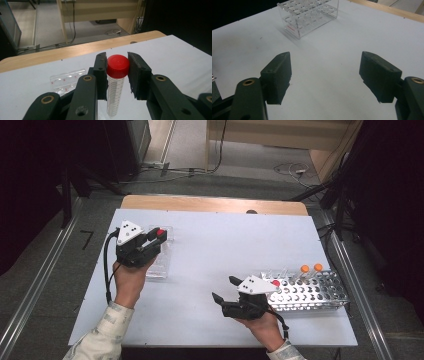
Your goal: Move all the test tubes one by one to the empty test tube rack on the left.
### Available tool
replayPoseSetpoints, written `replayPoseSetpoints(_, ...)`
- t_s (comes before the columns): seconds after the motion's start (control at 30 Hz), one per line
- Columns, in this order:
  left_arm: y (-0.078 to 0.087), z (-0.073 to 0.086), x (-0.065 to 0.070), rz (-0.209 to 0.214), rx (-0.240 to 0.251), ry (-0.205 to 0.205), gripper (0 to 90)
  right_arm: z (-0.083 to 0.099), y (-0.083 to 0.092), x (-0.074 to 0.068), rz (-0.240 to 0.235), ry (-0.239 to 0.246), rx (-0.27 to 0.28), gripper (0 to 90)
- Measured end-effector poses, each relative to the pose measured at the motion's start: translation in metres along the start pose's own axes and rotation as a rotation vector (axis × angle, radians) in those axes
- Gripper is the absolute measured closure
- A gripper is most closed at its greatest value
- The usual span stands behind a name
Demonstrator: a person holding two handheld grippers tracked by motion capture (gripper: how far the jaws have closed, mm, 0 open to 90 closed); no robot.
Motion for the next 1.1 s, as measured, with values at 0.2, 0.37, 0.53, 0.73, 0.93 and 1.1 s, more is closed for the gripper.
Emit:
replayPoseSetpoints(0.2, 0.000, 0.000, -0.008, -0.031, 0.000, -0.001, 70.4, 0.000, 0.000, 0.000, 0.000, -0.002, 0.001, 24.2)
replayPoseSetpoints(0.37, -0.002, 0.002, -0.014, -0.055, -0.004, -0.006, 70.4, 0.000, 0.000, -0.001, -0.003, -0.003, 0.002, 24.2)
replayPoseSetpoints(0.53, -0.006, 0.007, -0.014, -0.071, -0.014, -0.018, 70.4, 0.000, 0.000, -0.001, 0.001, -0.003, 0.003, 24.2)
replayPoseSetpoints(0.73, -0.012, 0.018, -0.012, -0.075, -0.021, -0.020, 70.4, 0.000, 0.001, -0.001, 0.000, 0.001, 0.005, 24.2)
replayPoseSetpoints(0.93, -0.018, 0.035, -0.012, -0.091, -0.032, -0.006, 70.3, 0.000, 0.001, 0.000, 0.004, -0.004, 0.007, 24.3)
replayPoseSetpoints(1.1, -0.023, 0.045, -0.013, -0.093, -0.051, 0.000, 70.2, 0.001, 0.001, -0.001, 0.004, -0.004, 0.003, 24.3)
Point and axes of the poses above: each handheld gripper's, and its own axes: y roughly backward along the jaws, z roughly out of its underside, x roughly to its right, the point moved 4 cm from there along -y, roughly forward along the jaws, and after that the axes turned 5 degrees about z, right-handed, at the moved point
